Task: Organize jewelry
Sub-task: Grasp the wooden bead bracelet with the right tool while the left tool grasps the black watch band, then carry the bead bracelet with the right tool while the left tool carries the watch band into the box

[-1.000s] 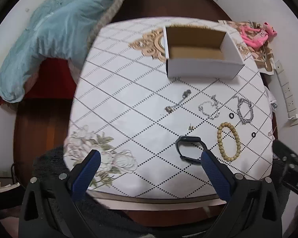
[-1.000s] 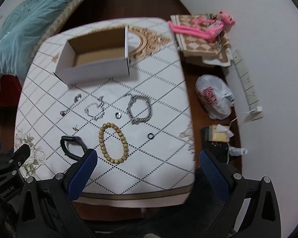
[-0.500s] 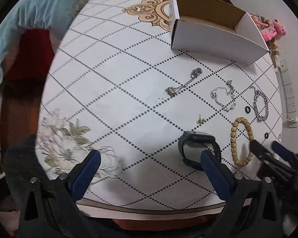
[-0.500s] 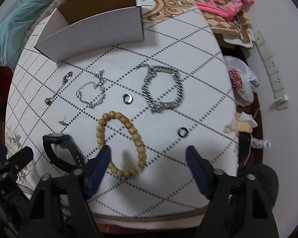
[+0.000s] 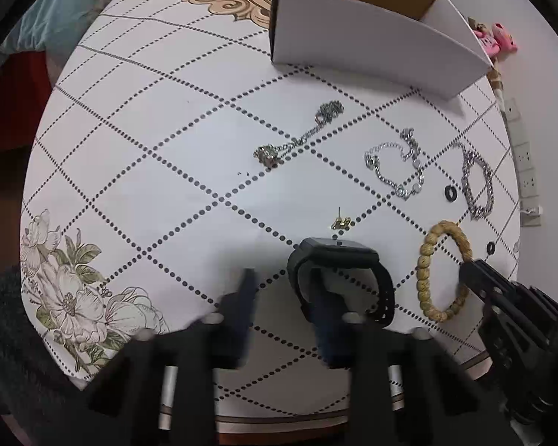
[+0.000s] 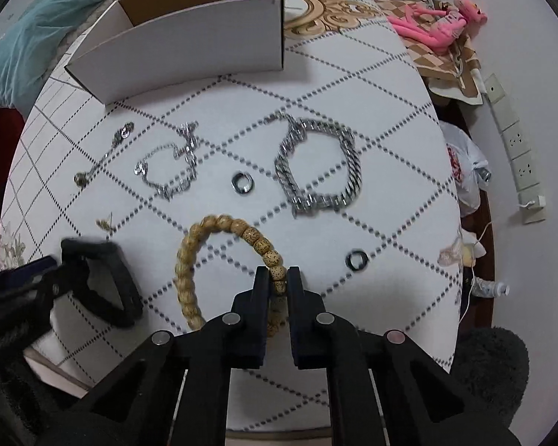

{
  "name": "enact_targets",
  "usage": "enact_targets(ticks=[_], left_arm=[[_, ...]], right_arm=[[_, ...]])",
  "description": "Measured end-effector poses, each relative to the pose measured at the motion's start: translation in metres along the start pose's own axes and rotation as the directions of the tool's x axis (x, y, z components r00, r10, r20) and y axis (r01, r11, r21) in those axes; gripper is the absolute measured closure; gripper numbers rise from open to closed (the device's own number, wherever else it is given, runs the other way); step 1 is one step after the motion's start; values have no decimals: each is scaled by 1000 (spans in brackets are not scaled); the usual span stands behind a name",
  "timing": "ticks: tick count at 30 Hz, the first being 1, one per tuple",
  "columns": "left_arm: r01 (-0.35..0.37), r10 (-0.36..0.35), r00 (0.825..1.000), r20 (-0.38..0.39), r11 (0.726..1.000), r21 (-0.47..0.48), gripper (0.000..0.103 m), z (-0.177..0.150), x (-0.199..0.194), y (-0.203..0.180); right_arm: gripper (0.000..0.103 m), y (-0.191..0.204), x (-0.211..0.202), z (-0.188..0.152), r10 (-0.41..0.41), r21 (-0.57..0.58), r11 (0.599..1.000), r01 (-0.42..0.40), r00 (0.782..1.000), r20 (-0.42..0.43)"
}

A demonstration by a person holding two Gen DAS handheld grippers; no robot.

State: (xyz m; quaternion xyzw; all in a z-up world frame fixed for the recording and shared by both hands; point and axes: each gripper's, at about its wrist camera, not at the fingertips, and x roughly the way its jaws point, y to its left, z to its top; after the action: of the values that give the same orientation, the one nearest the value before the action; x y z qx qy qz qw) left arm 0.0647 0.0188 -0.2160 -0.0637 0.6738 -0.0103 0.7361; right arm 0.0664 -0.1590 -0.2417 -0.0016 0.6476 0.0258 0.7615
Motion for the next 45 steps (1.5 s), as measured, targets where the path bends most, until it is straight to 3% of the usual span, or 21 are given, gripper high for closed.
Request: enact_targets(ticks=[2,14,20,27,36,41,45], left_arm=[[-10,9,1000,21,1000,17,93,-3,0,1],[-5,1,996,84,999,45,101,-20,-11,15],[26,-32,992,124,998,52,101,-21,-40,21],[46,-61,976,208,996,77,101,-18,-84,31],[66,-92,946,312,993,93,101,41,-119,3],[74,-103,930,352,993,94,101,80,-133,2],[82,-104,932,348,994,79,101,120,-129,7]], right_arm=[[93,-4,-1,-6,-2,7,1000,2,1000,-16],[94,-1,-1,-6,-32,10,999,32,999,10],[94,-8,-16,0,69,76,994,-73,996,55],[94,-2,-55,8,141,67,986,-151,980,139],[94,5,-125,51,222,5,972,-233,933,284],[94,10,-158,100,241,-44,969,-242,900,362],[94,15,-156,147,239,-67,971,-231,897,372]])
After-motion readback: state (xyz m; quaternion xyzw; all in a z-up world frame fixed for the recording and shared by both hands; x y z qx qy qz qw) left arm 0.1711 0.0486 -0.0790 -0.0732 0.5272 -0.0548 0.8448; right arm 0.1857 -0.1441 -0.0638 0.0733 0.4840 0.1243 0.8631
